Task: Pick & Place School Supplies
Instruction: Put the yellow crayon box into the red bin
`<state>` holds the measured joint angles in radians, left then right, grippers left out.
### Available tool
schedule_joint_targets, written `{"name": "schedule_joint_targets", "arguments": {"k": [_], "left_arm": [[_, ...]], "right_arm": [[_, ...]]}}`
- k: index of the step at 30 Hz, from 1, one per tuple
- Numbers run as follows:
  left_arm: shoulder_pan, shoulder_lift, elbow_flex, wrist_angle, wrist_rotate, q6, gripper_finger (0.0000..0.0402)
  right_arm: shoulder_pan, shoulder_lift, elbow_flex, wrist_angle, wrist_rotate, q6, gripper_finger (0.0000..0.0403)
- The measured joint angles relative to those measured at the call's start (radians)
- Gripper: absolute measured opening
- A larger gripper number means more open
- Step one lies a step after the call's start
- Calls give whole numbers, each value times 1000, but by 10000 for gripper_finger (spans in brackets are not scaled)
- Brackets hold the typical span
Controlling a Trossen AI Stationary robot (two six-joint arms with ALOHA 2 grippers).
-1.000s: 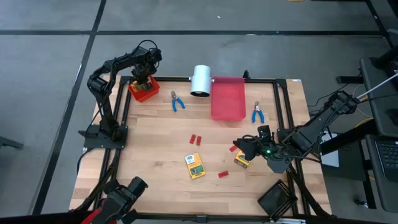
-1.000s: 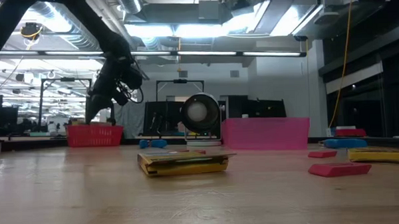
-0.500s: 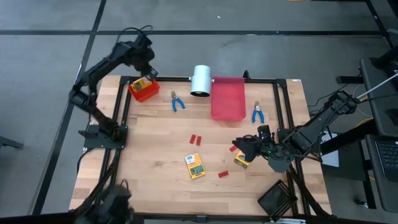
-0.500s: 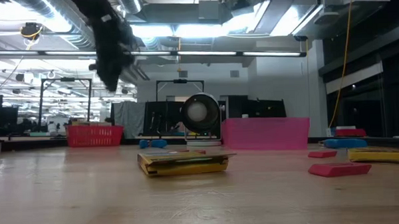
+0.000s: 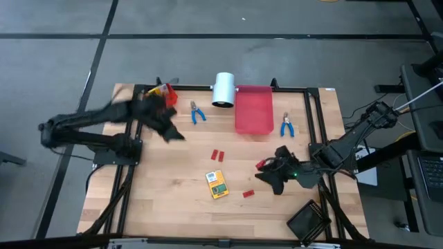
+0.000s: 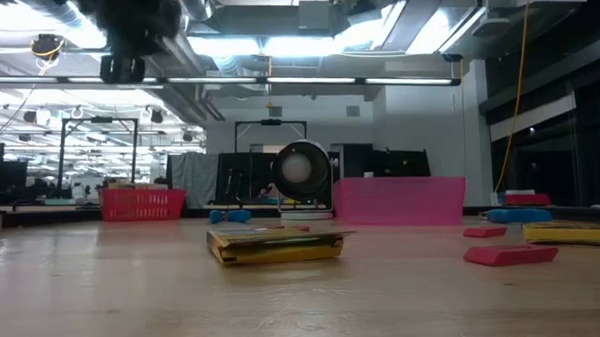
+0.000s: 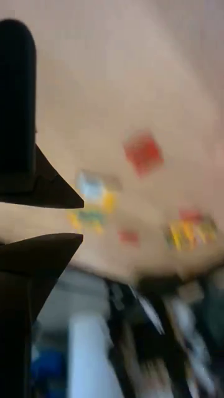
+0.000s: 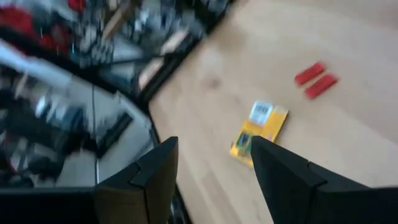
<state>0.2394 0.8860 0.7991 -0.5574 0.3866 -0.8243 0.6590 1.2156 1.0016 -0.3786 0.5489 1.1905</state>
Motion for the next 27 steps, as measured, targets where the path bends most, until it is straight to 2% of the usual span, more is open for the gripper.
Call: {"name": "schedule_joint_targets", "arguments": {"k": [2,5,8,11,14,18,23,27], "left_arm": [[-195,-55,-122,266,-221,-218,69],[-436,-59,-240,499,-550,-379,70],[-608,22,-276,588,-707,-430,70],[-701,139,-233,625,-770,-347,70],[-748,275,-142,610,-779,-190,70],[-790,462,20,426,-779,-60,70],[-839,668,205,197,-785,-28,70],[-873,749,285,156,-811,-27,70]], "right_arm": [[-34,20,-1,28,-106,-47,207],[-80,48,-36,141,-233,-106,207],[-103,76,-120,308,-347,-110,208],[-105,107,-237,462,-392,-50,208],[-102,125,-333,587,-388,17,208],[-73,124,-367,627,-390,0,208],[-36,137,-318,556,-373,-213,207],[-20,192,-257,468,-328,-543,199]]}}
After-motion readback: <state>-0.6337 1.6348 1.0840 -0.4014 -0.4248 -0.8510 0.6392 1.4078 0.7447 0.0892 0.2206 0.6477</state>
